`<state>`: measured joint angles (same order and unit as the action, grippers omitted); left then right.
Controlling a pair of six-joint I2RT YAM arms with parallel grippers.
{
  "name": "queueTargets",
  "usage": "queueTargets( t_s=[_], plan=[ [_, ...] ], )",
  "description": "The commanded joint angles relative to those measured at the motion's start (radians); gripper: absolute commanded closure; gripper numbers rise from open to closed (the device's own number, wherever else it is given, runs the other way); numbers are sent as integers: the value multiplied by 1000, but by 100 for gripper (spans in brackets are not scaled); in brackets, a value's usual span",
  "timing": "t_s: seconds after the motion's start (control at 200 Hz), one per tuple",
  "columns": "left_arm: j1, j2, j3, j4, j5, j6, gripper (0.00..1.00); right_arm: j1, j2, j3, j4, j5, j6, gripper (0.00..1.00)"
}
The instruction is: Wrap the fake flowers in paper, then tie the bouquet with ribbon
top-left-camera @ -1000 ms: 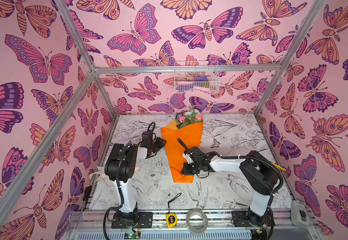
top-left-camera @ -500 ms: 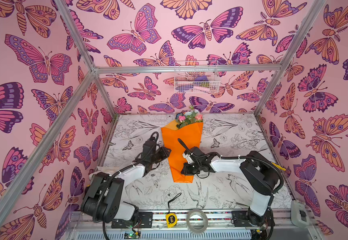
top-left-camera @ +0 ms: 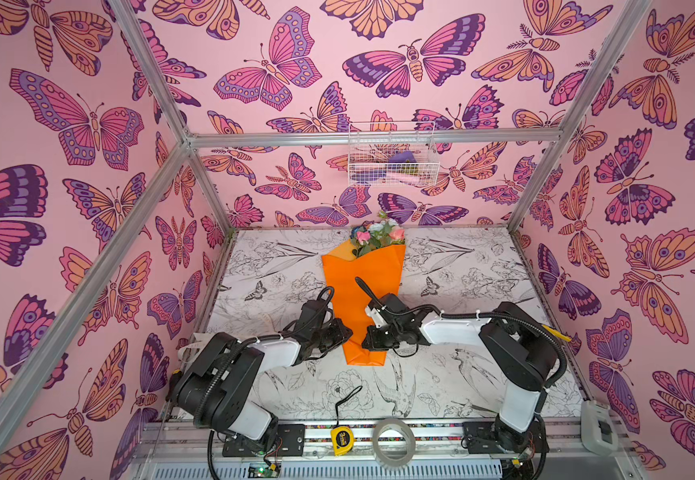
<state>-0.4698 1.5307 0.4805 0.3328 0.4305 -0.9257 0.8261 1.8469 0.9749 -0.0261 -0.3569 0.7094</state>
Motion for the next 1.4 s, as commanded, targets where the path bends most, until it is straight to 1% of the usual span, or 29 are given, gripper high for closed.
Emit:
queueTargets(
  t_s=[0.0, 0.08, 0.225, 0.38, 0.471, 0.676, 0.866, 1.031, 1.397],
  plan=[
    [-4, 47, -27, 57, 43, -16, 91, -17, -12, -7, -40, 1, 14, 88],
    [-4, 78, -35, 74, 46, -16, 97, -35, -29, -13, -18, -27, 30, 88],
    [-4, 107, -43, 81, 54, -15, 98, -86, -105, -59, 68, -75, 84, 84],
    [-5, 111, -52, 87, 48, -26, 100, -132, -149, -70, 125, -74, 107, 74],
    [-4, 112, -60, 87, 47, -40, 100, -157, -121, -62, 165, -91, 125, 74],
    [-4, 121, -70, 87, 49, -57, 100, -226, -1, -94, 361, -173, 215, 74],
    [-4, 142, -71, 88, 57, -59, 100, -306, 100, -107, 495, -222, 275, 76],
    [-4, 150, -77, 87, 54, -60, 100, -346, 150, -82, 507, -233, 272, 76],
    [-3, 156, -92, 87, 52, -59, 100, -428, 205, -9, 509, -245, 262, 76]
  ],
)
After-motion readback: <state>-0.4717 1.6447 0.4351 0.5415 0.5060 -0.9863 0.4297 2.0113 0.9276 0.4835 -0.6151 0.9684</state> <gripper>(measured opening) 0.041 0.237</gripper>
